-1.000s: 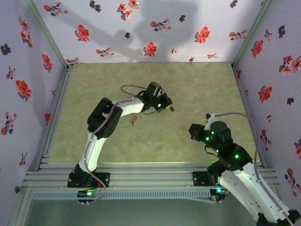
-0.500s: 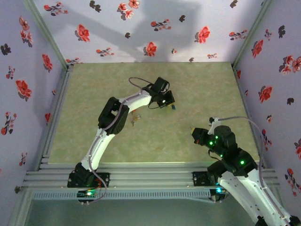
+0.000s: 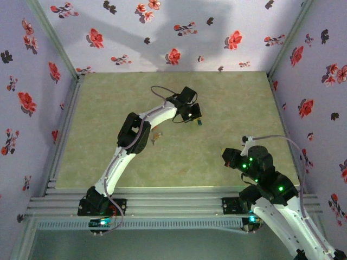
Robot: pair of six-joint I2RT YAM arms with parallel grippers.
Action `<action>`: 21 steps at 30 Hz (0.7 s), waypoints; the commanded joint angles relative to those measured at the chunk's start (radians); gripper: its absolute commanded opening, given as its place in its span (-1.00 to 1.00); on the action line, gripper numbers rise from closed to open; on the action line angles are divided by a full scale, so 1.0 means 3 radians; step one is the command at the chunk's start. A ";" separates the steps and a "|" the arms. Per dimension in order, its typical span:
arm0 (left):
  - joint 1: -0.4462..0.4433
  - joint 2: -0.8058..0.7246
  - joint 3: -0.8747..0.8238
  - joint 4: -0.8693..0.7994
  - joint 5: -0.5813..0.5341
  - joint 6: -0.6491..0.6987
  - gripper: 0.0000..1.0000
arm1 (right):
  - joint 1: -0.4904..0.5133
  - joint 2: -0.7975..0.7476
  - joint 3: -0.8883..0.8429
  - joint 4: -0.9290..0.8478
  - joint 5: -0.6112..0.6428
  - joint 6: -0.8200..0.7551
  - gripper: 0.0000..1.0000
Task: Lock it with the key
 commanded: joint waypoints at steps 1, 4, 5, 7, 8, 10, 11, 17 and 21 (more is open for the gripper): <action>0.0026 0.0137 0.0088 -0.0197 -0.0085 0.0100 -1.00 | -0.0023 -0.0040 0.0003 0.0003 -0.0040 0.0015 -1.00; 0.0037 0.0143 0.0117 -0.0231 -0.0099 0.0117 -1.00 | -0.0023 -0.0030 -0.0007 0.0015 -0.0050 0.0026 -1.00; 0.0038 0.0139 0.0127 -0.0245 -0.0104 0.0125 -0.97 | -0.0023 -0.0025 -0.0007 0.0018 -0.0056 0.0027 -1.00; 0.0041 0.0143 0.0145 -0.0276 -0.0124 0.0140 -0.89 | -0.0023 -0.0019 -0.0017 0.0023 -0.0060 0.0032 -1.00; 0.0042 0.0138 0.0155 -0.0287 -0.0121 0.0152 -0.85 | -0.0024 -0.0014 -0.0016 0.0023 -0.0059 0.0037 -1.00; 0.0048 0.0138 0.0167 -0.0312 -0.0138 0.0162 -0.78 | -0.0023 -0.0014 -0.0027 0.0029 -0.0057 0.0042 -1.00; 0.0048 0.0139 0.0176 -0.0322 -0.0136 0.0172 -0.74 | -0.0023 -0.0014 -0.0032 0.0033 -0.0065 0.0050 -1.00; 0.0073 0.0140 0.0188 -0.0382 -0.0167 0.0193 -0.49 | -0.0023 -0.0014 -0.0048 0.0049 -0.0081 0.0065 -1.00; 0.0087 0.0129 0.0225 -0.0459 -0.0202 0.0225 -0.32 | -0.0023 -0.0014 -0.0058 0.0058 -0.0096 0.0068 -1.00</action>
